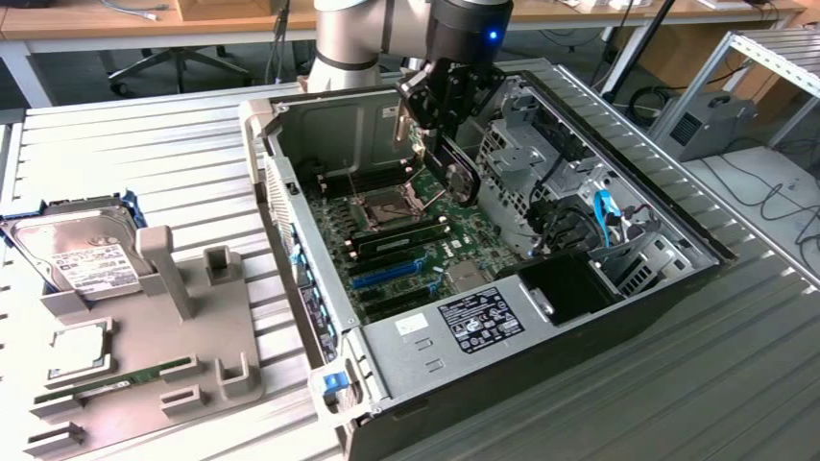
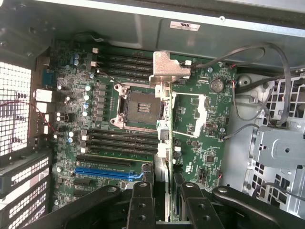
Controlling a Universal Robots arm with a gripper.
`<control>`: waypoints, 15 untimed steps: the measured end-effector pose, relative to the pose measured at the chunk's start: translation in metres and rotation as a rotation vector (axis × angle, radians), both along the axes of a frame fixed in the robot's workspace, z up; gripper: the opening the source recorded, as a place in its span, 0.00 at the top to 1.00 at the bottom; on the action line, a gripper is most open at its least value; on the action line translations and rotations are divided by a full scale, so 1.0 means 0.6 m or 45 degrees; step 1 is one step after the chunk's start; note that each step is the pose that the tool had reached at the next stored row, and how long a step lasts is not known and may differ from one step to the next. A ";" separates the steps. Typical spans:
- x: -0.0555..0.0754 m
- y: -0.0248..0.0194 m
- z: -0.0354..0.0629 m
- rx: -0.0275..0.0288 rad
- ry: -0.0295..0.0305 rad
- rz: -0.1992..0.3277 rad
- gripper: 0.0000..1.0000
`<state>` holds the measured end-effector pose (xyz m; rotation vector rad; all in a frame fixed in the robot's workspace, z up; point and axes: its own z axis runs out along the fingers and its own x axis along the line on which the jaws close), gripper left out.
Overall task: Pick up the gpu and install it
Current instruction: 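Insert the gpu into the slot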
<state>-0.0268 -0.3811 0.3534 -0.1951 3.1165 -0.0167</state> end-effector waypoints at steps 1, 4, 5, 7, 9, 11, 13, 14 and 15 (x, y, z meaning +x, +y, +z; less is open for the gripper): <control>0.000 0.0000 0.000 0.0000 0.0000 0.002 0.74; 0.000 0.0000 0.000 0.0000 0.0000 0.006 0.74; 0.000 0.0000 0.000 0.0000 0.0000 0.008 0.74; 0.000 0.0000 0.000 0.0000 0.0000 0.011 0.74; 0.000 0.0000 0.000 0.0000 0.0000 0.015 0.74; 0.000 0.0000 0.000 0.0000 0.0000 0.018 0.74; 0.000 0.0000 0.000 0.0000 0.0000 0.021 0.74; 0.000 0.0000 0.000 0.0000 0.0000 0.023 0.74; 0.000 0.0000 0.000 0.0000 0.0000 0.025 0.74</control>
